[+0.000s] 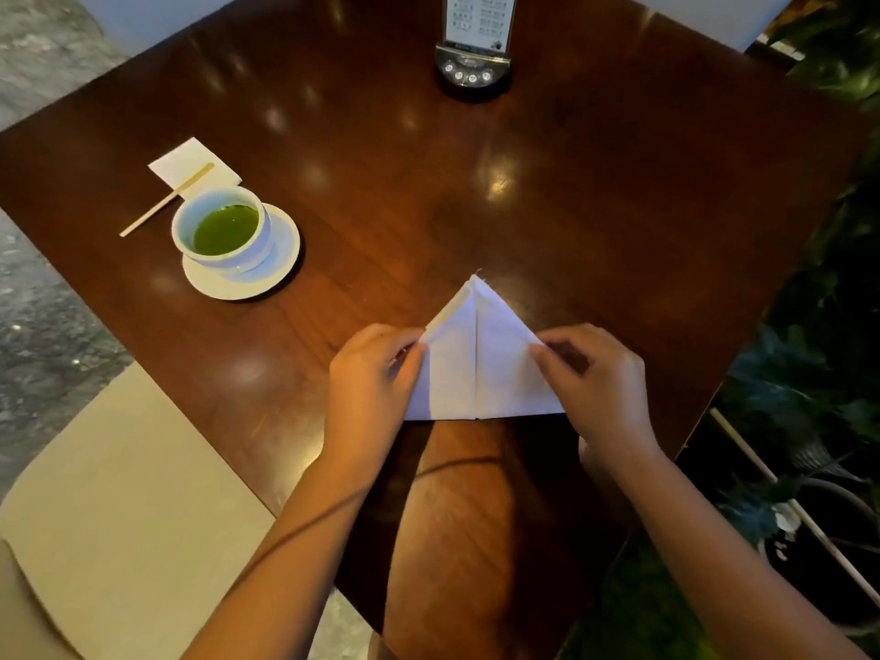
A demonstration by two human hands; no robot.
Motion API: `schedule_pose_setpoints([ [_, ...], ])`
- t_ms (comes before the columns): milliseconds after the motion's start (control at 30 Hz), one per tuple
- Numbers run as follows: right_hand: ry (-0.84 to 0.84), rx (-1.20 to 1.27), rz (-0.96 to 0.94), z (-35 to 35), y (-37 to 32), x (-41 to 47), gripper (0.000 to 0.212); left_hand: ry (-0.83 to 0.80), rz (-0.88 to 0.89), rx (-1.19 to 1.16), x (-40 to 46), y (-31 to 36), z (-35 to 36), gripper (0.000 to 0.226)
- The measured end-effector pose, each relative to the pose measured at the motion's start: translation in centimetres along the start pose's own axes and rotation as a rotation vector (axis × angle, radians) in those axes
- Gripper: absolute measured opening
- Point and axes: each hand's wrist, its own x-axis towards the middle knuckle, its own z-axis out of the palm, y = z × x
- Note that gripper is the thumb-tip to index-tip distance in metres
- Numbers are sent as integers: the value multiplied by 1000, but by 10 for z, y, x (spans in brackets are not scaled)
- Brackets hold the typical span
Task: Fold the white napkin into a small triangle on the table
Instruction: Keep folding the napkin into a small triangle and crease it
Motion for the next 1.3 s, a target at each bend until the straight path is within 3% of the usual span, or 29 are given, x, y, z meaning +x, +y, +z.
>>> schedule_pose_setpoints([
  [300,-126,-151,210,28,21,27,3,-27,-102,65,18,-23,34,16],
  [533,-69,-332,126,40,31,26,8,-40,-93,140,16,-32,45,13],
  [667,-55,-392,86,43,30,28,9,21,12,345,14,-22,50,34],
  [767,-12,-504,-23,40,27,26,16,-164,255,429,12,-9,63,51],
  [833,6,-552,-114,39,23,19,23,-288,327,491,14,-8,75,55],
  [933,-103,-556,-173,47,18,0,39,-379,266,544,16,-16,85,56],
  [1100,-308,-690,-94,63,23,-22,63,-388,234,574,15,-18,90,56],
  [1300,-314,-757,-58,45,46,-21,61,-374,234,554,16,-18,88,57],
])
